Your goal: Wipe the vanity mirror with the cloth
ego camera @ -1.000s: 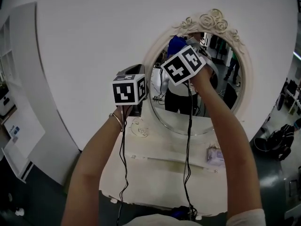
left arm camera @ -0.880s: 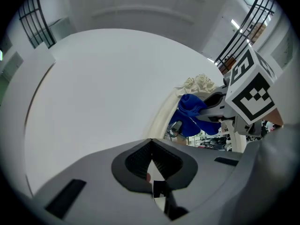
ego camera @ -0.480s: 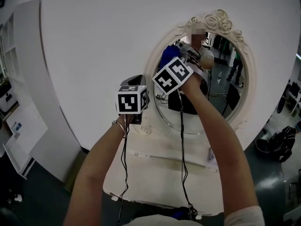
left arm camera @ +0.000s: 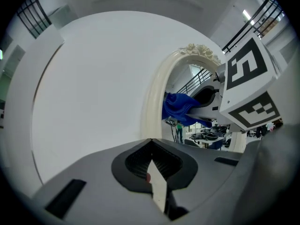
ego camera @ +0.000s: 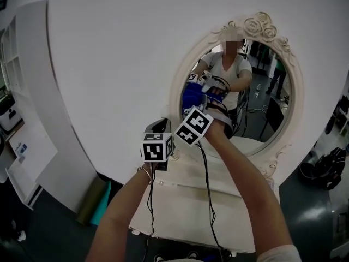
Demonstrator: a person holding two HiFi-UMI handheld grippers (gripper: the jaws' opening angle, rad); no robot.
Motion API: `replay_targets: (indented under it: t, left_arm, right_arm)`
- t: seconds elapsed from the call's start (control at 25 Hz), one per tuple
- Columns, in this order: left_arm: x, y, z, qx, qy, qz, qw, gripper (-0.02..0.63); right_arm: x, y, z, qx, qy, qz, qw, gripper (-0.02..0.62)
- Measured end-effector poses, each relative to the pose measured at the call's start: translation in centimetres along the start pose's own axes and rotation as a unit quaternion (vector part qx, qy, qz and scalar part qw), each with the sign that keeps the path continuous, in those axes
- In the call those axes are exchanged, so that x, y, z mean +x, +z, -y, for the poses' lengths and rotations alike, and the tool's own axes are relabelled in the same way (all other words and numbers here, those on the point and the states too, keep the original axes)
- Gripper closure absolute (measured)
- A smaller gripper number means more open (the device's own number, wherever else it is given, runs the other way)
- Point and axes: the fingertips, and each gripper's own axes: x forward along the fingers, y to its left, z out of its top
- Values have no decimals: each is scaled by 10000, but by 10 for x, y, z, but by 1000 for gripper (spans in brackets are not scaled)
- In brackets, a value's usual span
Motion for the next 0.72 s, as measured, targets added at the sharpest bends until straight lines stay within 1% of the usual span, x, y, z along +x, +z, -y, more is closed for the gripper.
replay_targets:
  t: [0.28, 0.52, 0.72]
  left_arm:
    - [1, -58, -6, -142, 90, -221, 9996, 601]
    - [3, -111, 6, -266, -11, -523, 9983, 600]
    - [4, -146, 21, -334, -128, -718, 9968, 601]
  right_arm:
    - [9, -28, -73, 78, 528, -30, 9986, 529]
    - [16, -61, -132, 31, 865, -88, 9962, 529]
    - [19, -99, -182, 280, 1309, -291, 9906, 529]
